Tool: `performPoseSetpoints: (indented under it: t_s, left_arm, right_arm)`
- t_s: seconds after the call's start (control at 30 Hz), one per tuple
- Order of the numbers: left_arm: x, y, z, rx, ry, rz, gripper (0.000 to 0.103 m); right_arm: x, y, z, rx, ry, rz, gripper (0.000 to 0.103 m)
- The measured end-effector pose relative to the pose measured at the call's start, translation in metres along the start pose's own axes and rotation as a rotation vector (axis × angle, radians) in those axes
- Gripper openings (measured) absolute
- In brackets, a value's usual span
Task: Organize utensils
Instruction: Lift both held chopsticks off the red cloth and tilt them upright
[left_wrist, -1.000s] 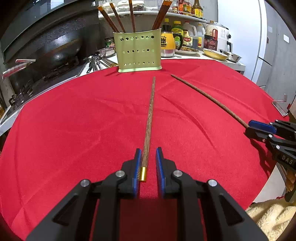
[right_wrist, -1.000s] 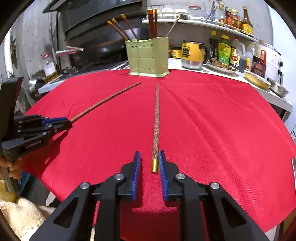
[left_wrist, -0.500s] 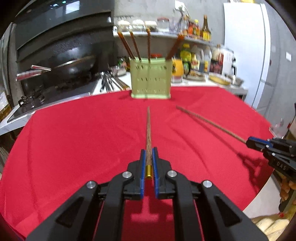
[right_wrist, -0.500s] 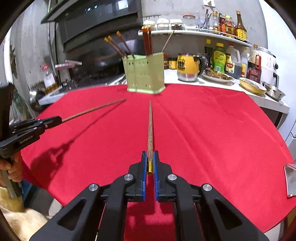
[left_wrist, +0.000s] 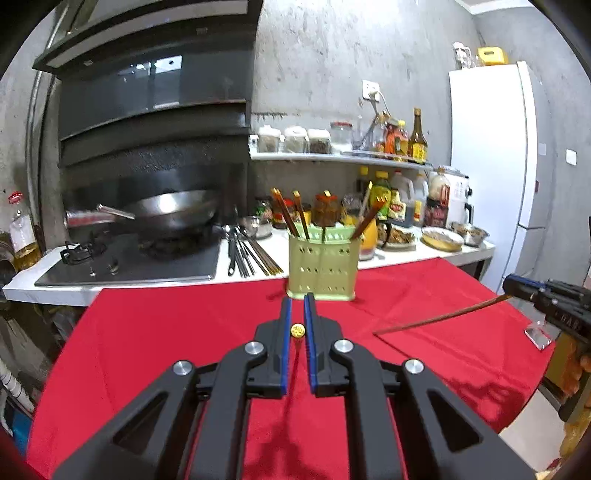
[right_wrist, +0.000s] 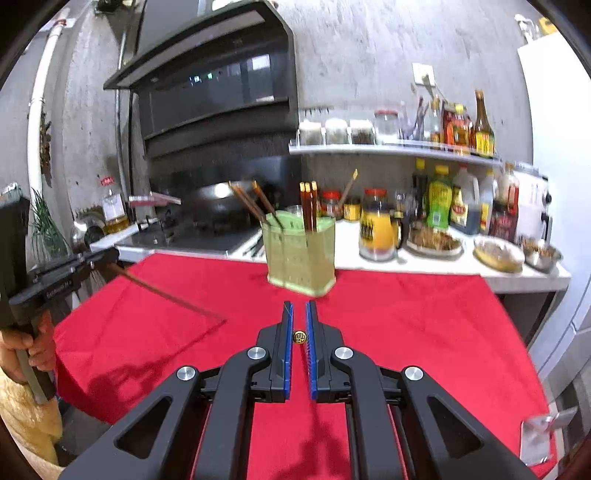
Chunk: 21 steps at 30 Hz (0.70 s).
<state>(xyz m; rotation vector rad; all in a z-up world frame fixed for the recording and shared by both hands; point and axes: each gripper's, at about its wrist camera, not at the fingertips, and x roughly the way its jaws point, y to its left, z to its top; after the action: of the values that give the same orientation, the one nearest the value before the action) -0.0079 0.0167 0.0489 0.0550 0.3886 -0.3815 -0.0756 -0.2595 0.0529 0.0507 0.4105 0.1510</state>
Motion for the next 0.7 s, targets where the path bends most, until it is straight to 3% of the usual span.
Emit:
performPoseSetpoints:
  t_s: [0.23,0.47,0.6,0.7]
  left_arm:
    - [-0.011,0.007,0.018,-0.013,-0.049,-0.016,0.007]
    - [-0.01,0.01,0.025,-0.017,-0.055,-0.043,0.007]
    - [-0.001,0.013,0.028,-0.03,-0.046,-0.058,0.007]
    - [0.019,0.014,0.021,-0.051,0.017,-0.063,0.007]
  right_arm:
    - [-0.005,0.004,0.039,-0.042,-0.065,-0.013,0.007]
    - [0.007,0.002,0.051,-0.047,-0.067,-0.022,0.007]
    - [0.019,0.0,0.053,-0.055,-0.059,-0.051,0.008]
    - [0.032,-0.004,0.047,-0.044,-0.031,-0.059,0.009]
